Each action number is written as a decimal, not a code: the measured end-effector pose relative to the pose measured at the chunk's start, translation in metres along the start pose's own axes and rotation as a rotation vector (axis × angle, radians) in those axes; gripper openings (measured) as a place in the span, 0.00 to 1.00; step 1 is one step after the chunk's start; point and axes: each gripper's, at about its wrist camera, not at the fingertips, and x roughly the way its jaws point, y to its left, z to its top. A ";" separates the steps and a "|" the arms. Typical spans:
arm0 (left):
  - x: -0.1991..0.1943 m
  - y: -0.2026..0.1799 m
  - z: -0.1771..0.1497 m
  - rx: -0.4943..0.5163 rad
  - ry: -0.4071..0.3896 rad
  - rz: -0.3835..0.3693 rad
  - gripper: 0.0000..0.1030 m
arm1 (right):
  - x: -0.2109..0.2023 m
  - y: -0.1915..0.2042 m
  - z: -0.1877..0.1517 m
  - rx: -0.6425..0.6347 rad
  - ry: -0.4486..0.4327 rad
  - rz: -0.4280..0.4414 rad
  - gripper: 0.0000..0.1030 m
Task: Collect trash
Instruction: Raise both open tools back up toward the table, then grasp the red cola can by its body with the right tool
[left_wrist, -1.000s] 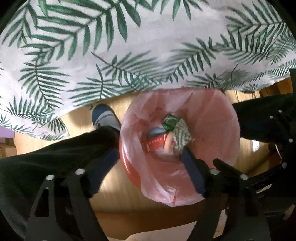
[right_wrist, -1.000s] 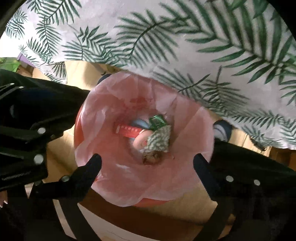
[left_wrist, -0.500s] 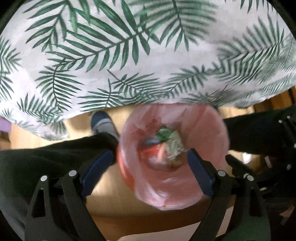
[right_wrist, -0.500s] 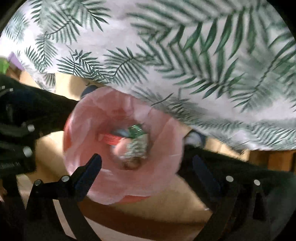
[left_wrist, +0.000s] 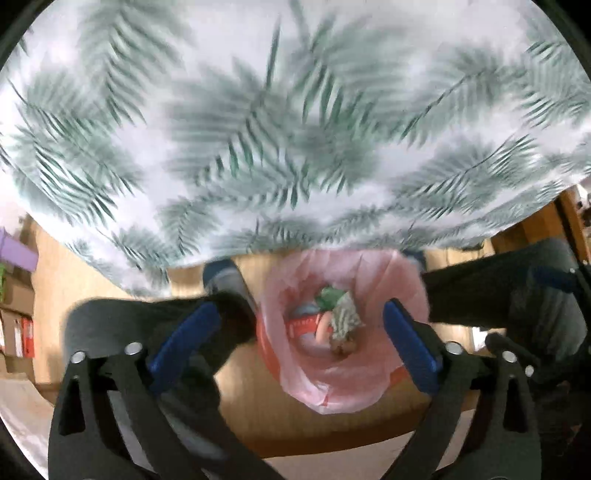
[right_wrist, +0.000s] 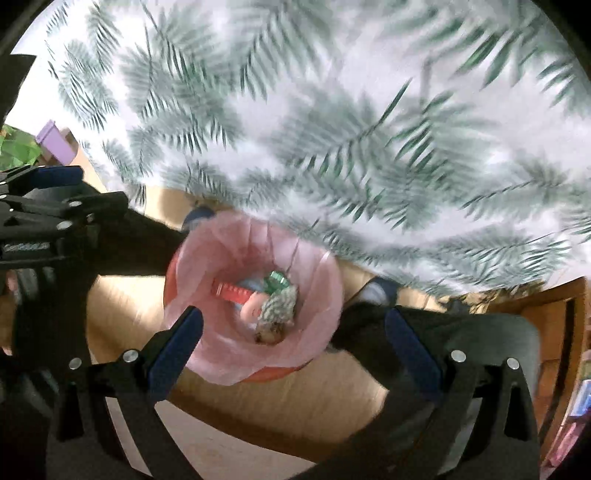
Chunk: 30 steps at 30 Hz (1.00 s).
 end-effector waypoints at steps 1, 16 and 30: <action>-0.016 -0.002 0.002 0.012 -0.031 -0.008 0.94 | -0.015 -0.001 0.002 0.001 -0.030 0.001 0.95; -0.173 -0.001 0.121 0.142 -0.364 -0.003 0.94 | -0.178 -0.036 0.093 0.039 -0.407 -0.077 0.95; -0.146 -0.004 0.265 0.144 -0.394 0.040 0.94 | -0.180 -0.081 0.250 0.107 -0.500 -0.132 0.95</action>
